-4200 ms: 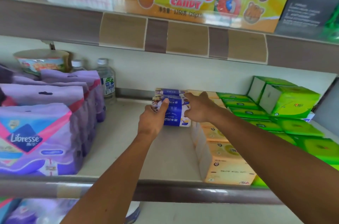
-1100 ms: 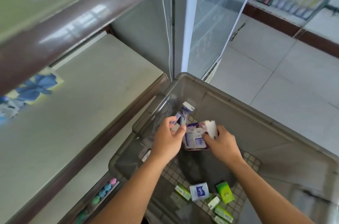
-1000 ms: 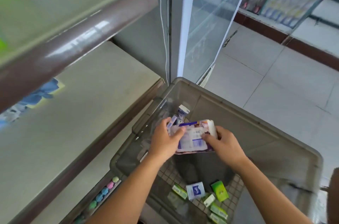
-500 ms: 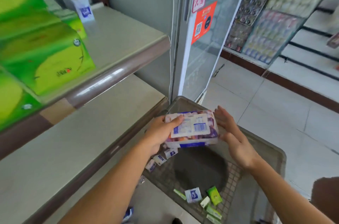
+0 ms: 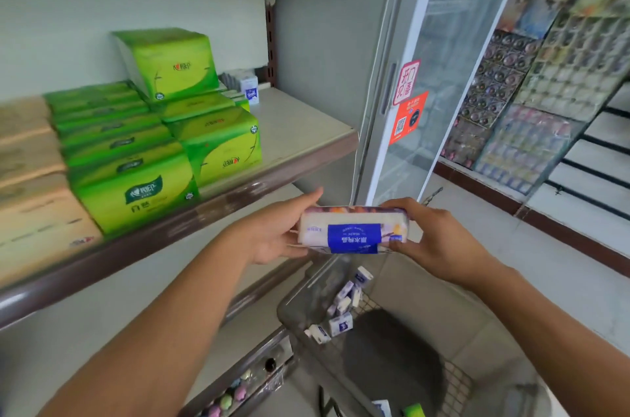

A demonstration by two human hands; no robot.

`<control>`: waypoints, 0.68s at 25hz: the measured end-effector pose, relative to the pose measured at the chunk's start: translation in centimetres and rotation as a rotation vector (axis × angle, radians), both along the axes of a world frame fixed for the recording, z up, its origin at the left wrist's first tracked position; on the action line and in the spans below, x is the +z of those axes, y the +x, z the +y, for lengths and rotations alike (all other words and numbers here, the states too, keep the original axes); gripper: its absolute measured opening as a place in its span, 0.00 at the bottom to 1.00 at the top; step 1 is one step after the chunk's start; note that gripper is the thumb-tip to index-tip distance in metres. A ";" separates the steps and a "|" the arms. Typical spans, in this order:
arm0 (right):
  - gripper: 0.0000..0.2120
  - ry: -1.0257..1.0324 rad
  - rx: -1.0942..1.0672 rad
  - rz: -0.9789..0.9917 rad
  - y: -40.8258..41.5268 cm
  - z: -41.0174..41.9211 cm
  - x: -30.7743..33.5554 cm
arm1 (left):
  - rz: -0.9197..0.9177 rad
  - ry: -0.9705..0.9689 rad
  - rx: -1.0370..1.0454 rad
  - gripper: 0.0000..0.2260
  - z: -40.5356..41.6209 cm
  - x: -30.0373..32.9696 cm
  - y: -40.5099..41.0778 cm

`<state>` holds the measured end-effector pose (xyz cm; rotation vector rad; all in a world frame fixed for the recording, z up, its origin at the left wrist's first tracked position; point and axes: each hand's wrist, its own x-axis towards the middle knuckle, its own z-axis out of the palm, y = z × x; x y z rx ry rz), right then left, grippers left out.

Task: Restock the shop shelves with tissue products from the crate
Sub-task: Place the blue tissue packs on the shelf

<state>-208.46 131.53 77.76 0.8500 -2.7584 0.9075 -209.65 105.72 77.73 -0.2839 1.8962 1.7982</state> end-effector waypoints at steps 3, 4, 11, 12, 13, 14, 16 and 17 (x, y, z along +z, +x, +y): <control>0.24 -0.227 0.062 -0.214 -0.5 -1.6 2.2 | 0.237 0.118 0.033 0.23 -1.9 2.4 2.9; 0.25 -0.320 0.096 -0.256 -0.6 -2.1 2.7 | 0.309 0.139 0.042 0.24 -2.4 3.1 3.8; 0.13 -0.482 0.221 -0.370 -0.1 -7.6 6.5 | 0.575 0.006 0.152 0.20 -5.8 7.1 8.8; 0.13 -0.494 0.240 -0.367 0.2 -8.5 7.1 | 0.602 -0.004 0.179 0.19 -6.4 7.6 9.4; 0.13 -0.509 0.261 -0.370 0.6 -9.4 7.7 | 0.621 -0.012 0.202 0.17 -7.1 8.0 10.0; 0.13 -0.523 0.289 -0.370 0.9 -10.5 8.4 | 0.636 -0.014 0.223 0.16 -8.0 8.5 10.7; 0.15 -0.555 0.356 -0.383 1.4 -13.1 9.6 | 0.688 -0.048 0.258 0.16 -10.3 9.7 12.2; 0.15 -0.571 0.392 -0.390 1.7 -14.7 10.3 | 0.727 -0.092 0.283 0.17 -11.6 10.3 13.1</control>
